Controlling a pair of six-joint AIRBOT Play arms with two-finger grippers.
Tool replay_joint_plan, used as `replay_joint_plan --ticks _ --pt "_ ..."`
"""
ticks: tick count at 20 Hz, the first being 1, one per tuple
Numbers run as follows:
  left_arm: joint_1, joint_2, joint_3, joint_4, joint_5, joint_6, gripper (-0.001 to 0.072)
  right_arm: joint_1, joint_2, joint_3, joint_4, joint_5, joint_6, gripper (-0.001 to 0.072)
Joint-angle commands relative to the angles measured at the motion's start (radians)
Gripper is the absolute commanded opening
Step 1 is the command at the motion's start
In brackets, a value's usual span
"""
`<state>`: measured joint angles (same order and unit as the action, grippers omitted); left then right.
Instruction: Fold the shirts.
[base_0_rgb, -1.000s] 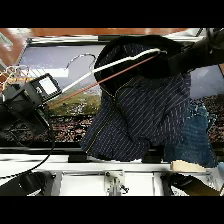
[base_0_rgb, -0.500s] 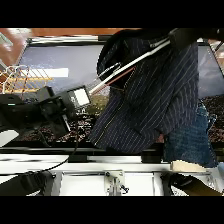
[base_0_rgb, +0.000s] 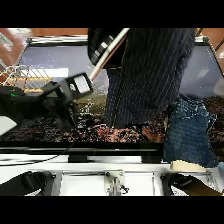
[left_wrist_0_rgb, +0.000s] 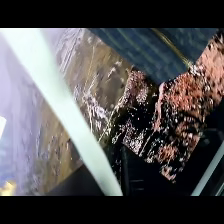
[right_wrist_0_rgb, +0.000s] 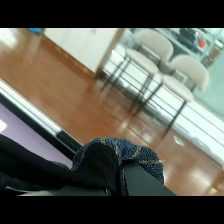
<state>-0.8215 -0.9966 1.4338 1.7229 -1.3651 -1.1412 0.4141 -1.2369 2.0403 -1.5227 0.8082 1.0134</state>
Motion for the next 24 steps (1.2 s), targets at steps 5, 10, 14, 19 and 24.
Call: replay_joint_plan --ticks 5,10,14,19,24 --pt "0.228 0.053 0.005 -0.098 -0.134 -0.03 0.0052 0.0 0.002 0.001 0.147 0.107 0.006 0.0117" --pt "0.23 0.069 -0.001 -0.11 -0.166 -0.011 0.0052 0.0 0.002 0.0 0.168 0.243 0.043 0.0117" --pt "0.229 0.113 -0.001 -0.04 -0.28 0.003 0.0052 0.0 0.0 0.0 0.2 0.271 0.056 0.0116" --pt "0.229 0.113 -0.002 -0.045 -0.276 0.035 0.0053 0.001 -0.001 0.0 0.41 0.286 0.056 0.0116" --pt "0.185 0.094 -0.002 -0.154 -0.278 0.064 0.0053 0.0 0.0 0.0 0.387 0.288 0.064 0.0116"
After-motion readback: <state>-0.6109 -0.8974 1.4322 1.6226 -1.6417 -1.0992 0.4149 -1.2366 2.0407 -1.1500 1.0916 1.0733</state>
